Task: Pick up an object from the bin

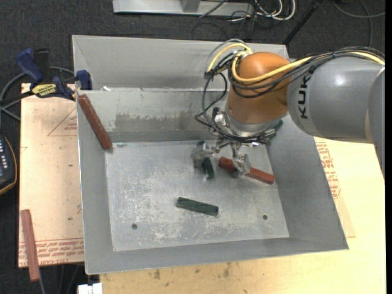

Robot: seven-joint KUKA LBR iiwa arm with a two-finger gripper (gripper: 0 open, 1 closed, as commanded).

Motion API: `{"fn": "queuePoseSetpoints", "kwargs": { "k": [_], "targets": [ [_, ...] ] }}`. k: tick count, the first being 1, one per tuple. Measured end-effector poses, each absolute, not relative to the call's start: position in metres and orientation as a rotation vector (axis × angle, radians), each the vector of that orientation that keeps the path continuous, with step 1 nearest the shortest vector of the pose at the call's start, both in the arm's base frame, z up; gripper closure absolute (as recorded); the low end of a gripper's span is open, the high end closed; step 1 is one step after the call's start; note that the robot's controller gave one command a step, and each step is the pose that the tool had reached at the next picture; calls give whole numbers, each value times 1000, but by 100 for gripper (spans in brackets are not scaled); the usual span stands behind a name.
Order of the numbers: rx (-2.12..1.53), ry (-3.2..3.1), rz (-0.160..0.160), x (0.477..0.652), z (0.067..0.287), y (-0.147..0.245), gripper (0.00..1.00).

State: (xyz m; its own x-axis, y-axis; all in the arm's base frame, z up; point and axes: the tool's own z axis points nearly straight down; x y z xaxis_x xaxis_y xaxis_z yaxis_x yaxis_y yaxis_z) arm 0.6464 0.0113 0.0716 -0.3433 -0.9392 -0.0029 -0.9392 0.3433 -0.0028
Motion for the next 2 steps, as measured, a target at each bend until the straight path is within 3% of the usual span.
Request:
{"fn": "queuePoseSetpoints", "kwargs": {
  "k": [1, 2],
  "targets": [
    [-1799, 2570, 3, 646, 72, 13, 100],
    [-1781, 2577, -6, 602, 211, 5, 100]
  ]
}}
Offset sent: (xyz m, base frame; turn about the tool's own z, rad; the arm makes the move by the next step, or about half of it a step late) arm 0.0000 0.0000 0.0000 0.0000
